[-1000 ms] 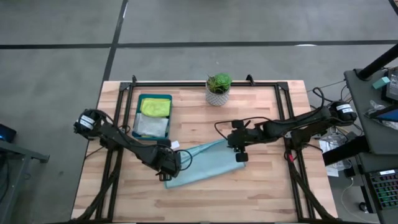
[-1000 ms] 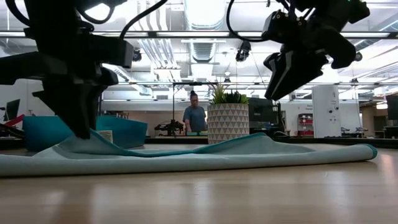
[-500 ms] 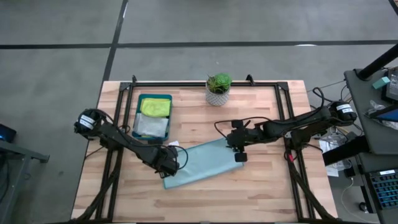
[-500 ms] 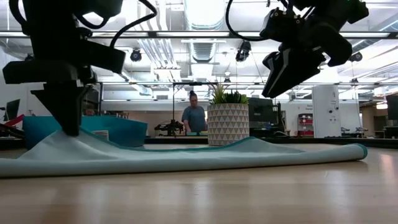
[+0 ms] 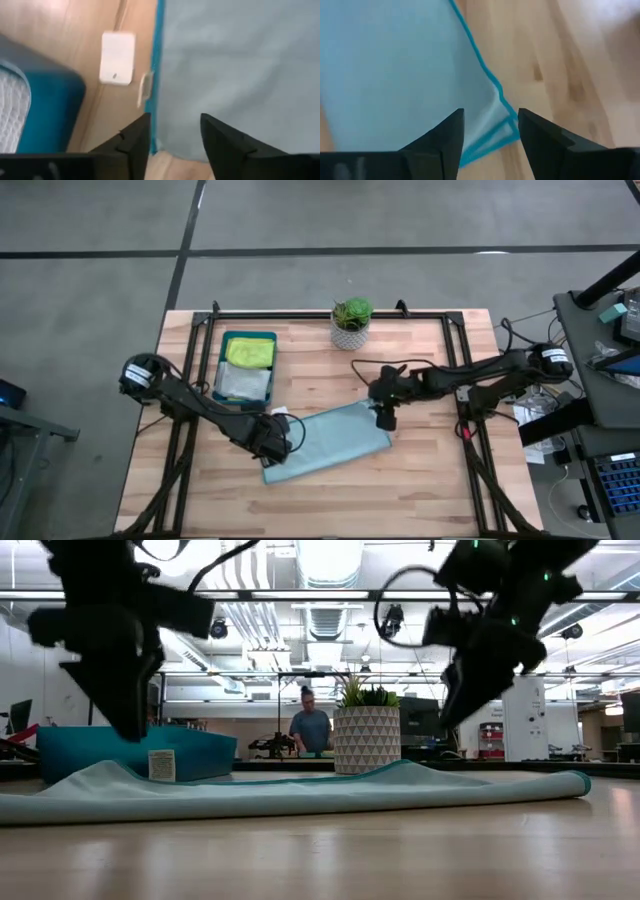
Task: Fold microfiber towels
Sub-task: Fold the blue towel
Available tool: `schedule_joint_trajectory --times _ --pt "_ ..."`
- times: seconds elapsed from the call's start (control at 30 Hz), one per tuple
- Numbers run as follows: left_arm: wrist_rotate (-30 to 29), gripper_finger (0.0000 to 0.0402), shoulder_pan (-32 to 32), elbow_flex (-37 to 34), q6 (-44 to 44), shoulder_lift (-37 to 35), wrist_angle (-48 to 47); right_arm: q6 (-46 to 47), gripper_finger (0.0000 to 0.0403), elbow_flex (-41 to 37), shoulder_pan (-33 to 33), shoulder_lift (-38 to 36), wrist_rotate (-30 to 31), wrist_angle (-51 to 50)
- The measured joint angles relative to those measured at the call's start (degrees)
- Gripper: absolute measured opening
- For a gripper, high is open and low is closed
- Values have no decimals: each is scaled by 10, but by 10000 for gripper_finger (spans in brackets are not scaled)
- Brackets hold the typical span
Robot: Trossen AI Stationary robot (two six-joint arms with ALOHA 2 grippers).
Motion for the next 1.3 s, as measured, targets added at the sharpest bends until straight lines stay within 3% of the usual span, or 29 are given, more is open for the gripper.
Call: schedule_joint_trajectory --times 0.27,0.47,1.03,1.13,1.3 --pt "0 171 -6 32 8 -1 12 -31 174 -97 -70 0 -62 131" --pt "-6 171 -6 32 9 -1 55 -20 162 -146 -101 0 -73 231" --pt "-27 171 -6 32 9 -1 67 -21 149 -151 -104 102 -80 324" --pt "-31 171 -6 31 9 -1 68 -21 121 -149 -104 102 -82 323" --pt "-36 171 -6 31 10 -1 68 -21 33 -149 -104 101 -92 321"
